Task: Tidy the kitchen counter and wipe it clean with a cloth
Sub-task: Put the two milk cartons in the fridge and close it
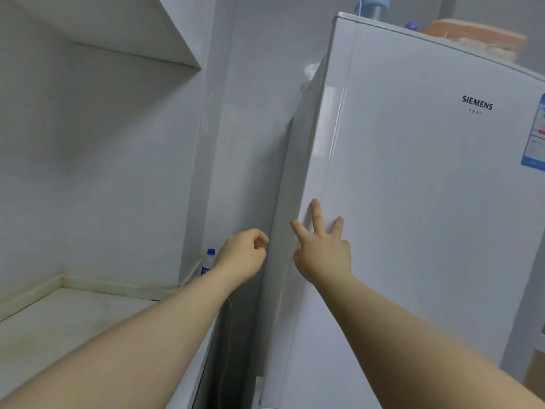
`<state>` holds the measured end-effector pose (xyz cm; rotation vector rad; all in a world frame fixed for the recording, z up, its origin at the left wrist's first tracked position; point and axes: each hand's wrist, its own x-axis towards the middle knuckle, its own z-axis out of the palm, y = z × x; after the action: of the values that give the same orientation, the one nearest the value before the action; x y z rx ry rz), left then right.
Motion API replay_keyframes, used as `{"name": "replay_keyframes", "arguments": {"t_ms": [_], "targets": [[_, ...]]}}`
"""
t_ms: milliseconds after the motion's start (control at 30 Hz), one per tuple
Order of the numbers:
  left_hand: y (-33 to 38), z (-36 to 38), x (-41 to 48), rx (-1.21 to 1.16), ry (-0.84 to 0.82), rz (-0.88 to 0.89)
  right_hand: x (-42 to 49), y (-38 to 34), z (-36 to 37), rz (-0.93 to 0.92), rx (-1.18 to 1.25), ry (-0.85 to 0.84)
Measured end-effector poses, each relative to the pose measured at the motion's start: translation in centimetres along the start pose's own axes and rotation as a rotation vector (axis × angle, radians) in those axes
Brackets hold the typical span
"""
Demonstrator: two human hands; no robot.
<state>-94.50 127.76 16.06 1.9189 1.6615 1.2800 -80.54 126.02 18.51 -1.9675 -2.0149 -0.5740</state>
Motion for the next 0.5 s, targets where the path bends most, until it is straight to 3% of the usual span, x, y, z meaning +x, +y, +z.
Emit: {"name": "replay_keyframes", "arguments": {"t_ms": [233, 500], "targets": [[-0.5, 0.0, 0.4, 0.005, 0.034, -0.035, 2.3, -0.3, 0.1, 0.027, 0.082, -0.044], [-0.4, -1.1, 0.7, 0.053, 0.055, -0.026, 4.1, 2.0, 2.4, 0.042, 0.140, -0.228]]}}
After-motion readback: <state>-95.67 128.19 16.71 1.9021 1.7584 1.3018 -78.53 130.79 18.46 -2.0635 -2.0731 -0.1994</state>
